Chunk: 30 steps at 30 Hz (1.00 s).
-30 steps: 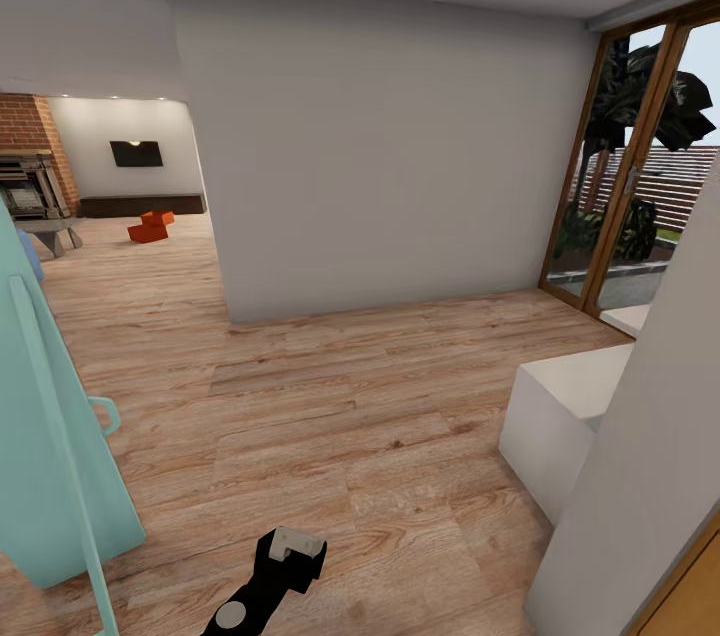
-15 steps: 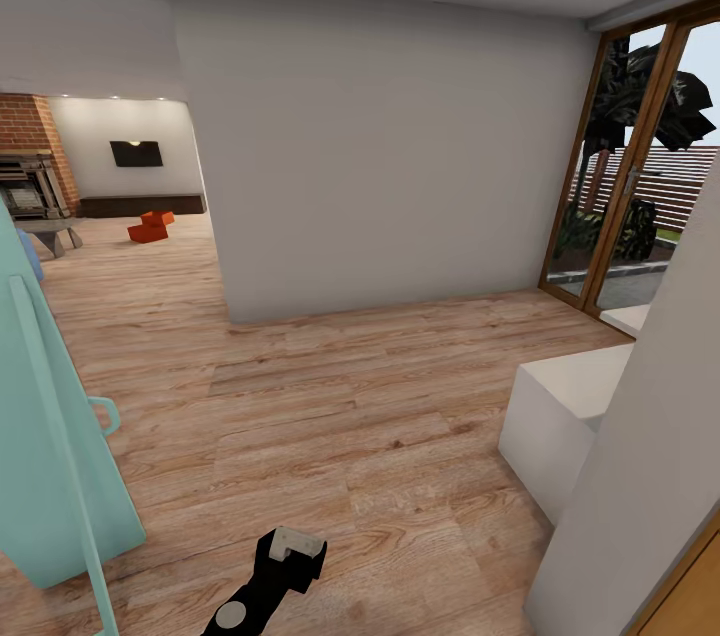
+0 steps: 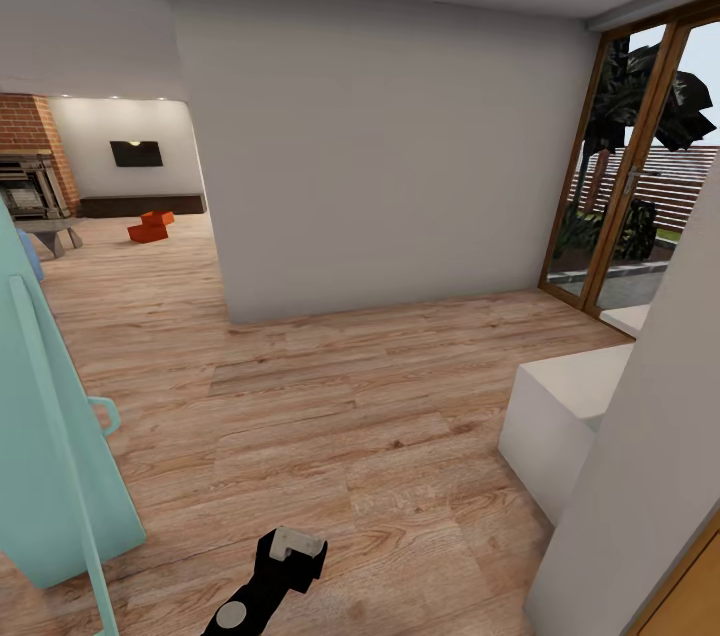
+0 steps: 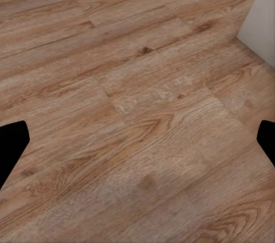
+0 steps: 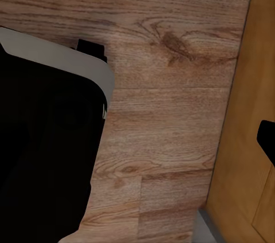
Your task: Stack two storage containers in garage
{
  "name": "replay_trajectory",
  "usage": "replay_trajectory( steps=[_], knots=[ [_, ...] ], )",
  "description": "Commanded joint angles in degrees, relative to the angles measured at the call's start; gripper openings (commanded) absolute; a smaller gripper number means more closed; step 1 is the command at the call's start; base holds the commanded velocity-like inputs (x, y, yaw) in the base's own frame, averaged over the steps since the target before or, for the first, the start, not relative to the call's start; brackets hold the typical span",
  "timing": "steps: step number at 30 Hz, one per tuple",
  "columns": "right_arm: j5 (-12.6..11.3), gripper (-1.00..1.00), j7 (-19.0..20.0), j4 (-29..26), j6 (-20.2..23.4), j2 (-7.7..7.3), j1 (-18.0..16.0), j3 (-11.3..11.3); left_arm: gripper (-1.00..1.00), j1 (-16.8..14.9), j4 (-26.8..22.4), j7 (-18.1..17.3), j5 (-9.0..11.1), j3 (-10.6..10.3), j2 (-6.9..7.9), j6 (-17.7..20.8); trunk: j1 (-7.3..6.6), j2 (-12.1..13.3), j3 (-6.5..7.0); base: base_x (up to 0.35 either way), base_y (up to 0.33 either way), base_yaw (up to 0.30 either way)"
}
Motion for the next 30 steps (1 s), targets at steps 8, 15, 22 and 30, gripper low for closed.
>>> replay_trajectory(
  steps=[8, 15, 22, 30],
  knots=[
    [0.35, 1.00, -0.24, 0.08, 0.29, 0.08, -0.08, 0.43, 1.00, -0.05, 0.02, -0.14, 0.21, -0.11, 0.00, -0.18, 0.00, -0.04, -0.06, 0.000, 0.000, 0.000],
    [0.27, 1.00, -0.79, -0.81, 0.31, 0.58, -0.19, 0.17, 1.00, -0.05, 0.02, 0.17, 0.19, -0.08, -0.04, -0.12, 0.00, -0.04, -0.06, 0.000, 0.000, 0.000],
    [0.20, 1.00, -1.15, -11.14, 0.43, 1.61, -1.47, 0.08, 1.00, -0.05, 0.09, 0.57, 0.09, -0.08, -0.46, 0.30, 0.00, -0.04, -0.06, 0.001, 0.000, 0.000],
    [0.23, 1.00, -1.11, -32.40, 0.37, 3.57, -2.13, 0.22, 1.00, 0.16, -0.16, 0.67, 0.20, -0.10, -0.42, 0.02, 0.00, -0.04, -0.06, 0.041, -0.001, 0.000]
  ],
)
